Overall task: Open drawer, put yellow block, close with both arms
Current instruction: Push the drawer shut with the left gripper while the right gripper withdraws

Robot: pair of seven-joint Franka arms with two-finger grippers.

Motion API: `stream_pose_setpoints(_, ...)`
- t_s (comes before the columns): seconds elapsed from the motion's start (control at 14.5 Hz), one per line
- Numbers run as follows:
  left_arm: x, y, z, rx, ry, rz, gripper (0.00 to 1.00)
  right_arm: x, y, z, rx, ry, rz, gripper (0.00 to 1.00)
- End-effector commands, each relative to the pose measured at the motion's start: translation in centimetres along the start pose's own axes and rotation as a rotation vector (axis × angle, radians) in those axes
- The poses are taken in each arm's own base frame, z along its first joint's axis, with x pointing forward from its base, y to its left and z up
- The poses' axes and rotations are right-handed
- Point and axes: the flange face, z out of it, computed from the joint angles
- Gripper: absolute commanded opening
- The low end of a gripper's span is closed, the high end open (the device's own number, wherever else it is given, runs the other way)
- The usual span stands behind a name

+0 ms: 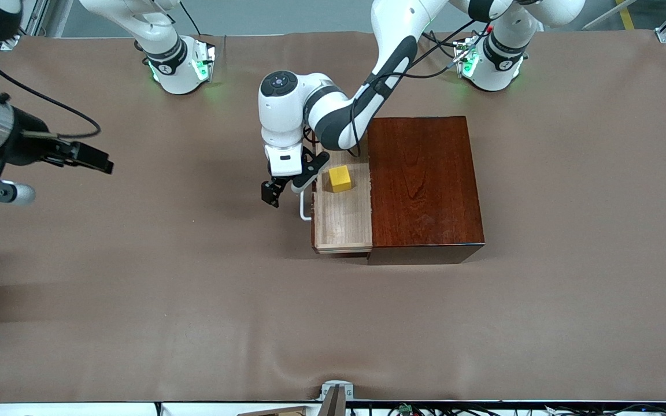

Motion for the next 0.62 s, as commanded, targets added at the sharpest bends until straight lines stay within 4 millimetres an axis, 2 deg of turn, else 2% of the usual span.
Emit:
stream_pose_setpoints(0.0,2.8,0.8,-1.5,0.033,0.07,-0.037,1.0,-1.1,2.7,-1.6,-0.007,0.013,-0.161,1.0)
stream_pose_setpoints(0.14,4.4,0.9,-1.4,0.072,0.096,-0.056,1.0,-2.2,3.2,-2.4,-0.029,0.018,-0.179,1.0)
stream_pose_setpoints(0.28,5.8,0.1,-0.7,0.142,0.144,-0.06,1.0,-3.1,4.2,-1.8,-0.033,0.005,-0.211,1.0)
stream_pose_setpoints(0.55,7.7,-1.2,0.1,0.269,0.225,-0.077,1.0,-4.3,4.3,-1.3,-0.039,0.023,-0.223,1.0)
